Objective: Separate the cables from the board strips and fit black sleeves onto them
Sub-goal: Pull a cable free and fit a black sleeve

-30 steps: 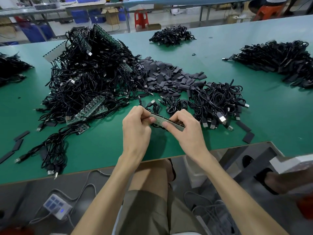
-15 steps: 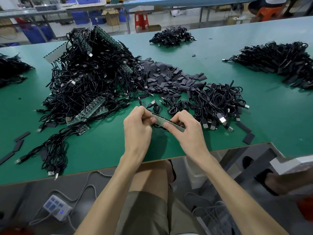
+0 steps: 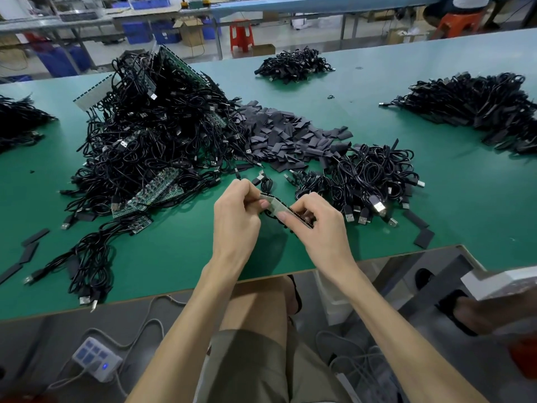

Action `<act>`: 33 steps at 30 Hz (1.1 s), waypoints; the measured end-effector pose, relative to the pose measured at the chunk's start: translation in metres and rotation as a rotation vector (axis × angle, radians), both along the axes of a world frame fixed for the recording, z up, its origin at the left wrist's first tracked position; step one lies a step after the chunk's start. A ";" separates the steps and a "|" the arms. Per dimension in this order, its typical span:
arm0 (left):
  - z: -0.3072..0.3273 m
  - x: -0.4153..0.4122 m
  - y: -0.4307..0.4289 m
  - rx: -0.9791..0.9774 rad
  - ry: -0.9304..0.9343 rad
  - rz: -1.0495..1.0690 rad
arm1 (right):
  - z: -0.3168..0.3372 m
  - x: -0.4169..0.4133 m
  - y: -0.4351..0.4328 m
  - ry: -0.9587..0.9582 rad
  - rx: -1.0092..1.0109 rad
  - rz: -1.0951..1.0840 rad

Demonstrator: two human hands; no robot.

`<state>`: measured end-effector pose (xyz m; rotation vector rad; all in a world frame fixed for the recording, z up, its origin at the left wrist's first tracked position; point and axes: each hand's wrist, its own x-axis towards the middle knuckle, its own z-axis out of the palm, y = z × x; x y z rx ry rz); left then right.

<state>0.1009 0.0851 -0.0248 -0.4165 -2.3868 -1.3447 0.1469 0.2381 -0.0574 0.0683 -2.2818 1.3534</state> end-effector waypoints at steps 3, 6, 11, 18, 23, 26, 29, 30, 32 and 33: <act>0.001 -0.001 -0.002 -0.028 -0.019 -0.040 | 0.000 0.000 0.001 -0.006 0.001 -0.009; 0.003 -0.002 -0.009 -0.050 -0.051 -0.070 | 0.002 0.002 -0.001 0.033 0.083 -0.069; 0.006 -0.004 -0.023 -0.059 -0.128 -0.147 | -0.001 0.004 -0.010 0.174 0.327 -0.219; 0.002 0.011 -0.029 -0.202 0.125 -0.240 | -0.004 0.005 -0.013 0.249 0.438 -0.241; 0.000 0.016 -0.031 -0.097 0.210 -0.091 | 0.001 0.005 -0.017 0.257 0.442 -0.232; 0.003 0.016 -0.031 -0.026 0.275 -0.002 | 0.004 0.002 -0.021 0.280 0.387 -0.190; 0.007 0.012 -0.030 0.100 0.204 0.082 | 0.004 0.000 -0.026 0.333 0.307 -0.190; 0.007 0.007 -0.031 0.152 0.143 0.123 | 0.003 0.001 -0.027 0.358 0.291 -0.182; 0.007 -0.003 -0.035 0.197 0.034 0.180 | 0.000 0.005 -0.028 0.380 0.234 -0.145; 0.006 -0.008 -0.037 0.200 0.003 0.189 | 0.001 0.006 -0.028 0.367 0.174 -0.135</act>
